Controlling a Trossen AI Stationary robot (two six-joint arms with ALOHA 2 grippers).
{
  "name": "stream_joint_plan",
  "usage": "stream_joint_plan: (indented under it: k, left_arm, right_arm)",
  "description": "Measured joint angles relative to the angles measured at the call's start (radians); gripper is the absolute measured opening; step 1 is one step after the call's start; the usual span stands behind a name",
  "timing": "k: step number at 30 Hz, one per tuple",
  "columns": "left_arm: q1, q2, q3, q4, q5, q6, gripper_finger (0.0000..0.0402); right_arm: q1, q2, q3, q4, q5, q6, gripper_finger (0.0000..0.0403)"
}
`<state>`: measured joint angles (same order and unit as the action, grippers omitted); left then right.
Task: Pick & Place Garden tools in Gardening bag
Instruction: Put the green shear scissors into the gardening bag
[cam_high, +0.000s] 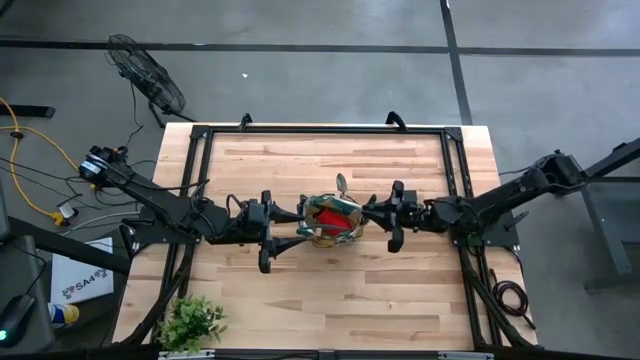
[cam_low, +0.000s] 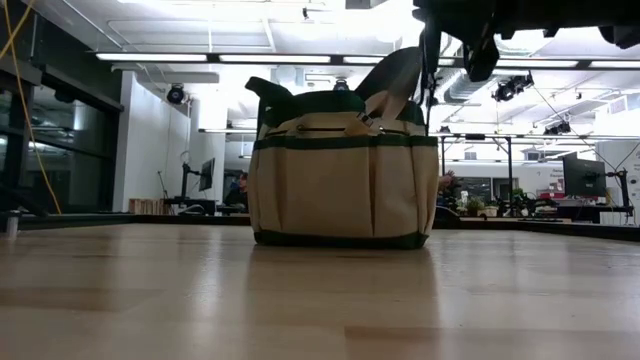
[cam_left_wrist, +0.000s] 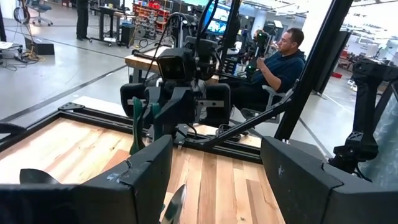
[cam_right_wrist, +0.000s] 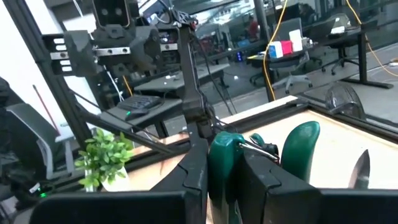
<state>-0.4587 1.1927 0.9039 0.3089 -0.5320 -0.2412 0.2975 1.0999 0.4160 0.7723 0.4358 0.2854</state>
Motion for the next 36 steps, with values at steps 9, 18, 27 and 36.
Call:
stream_joint_plan:
  k: [9, 18, 27, 36]
  left_arm:
    - [0.000, 0.000, 0.000, -0.006, 0.000, -0.004, 0.0242]
    - [0.000, 0.000, 0.000, -0.009, 0.000, -0.004, 0.0242]
    - [0.000, 0.000, 0.000, -0.024, -0.001, -0.004, 0.0242]
    - [0.000, 0.000, 0.000, -0.023, -0.002, -0.004, 0.0242]
  right_arm:
    - [-0.032, 0.010, 0.000, -0.036, -0.036, 0.013, 0.0040]
    - [-0.037, 0.036, 0.000, -0.068, -0.030, 0.026, 0.0040]
    - [-0.061, 0.056, 0.000, -0.095, -0.056, 0.032, 0.0040]
    - [-0.110, 0.136, 0.000, 0.030, -0.101, 0.034, 0.0040]
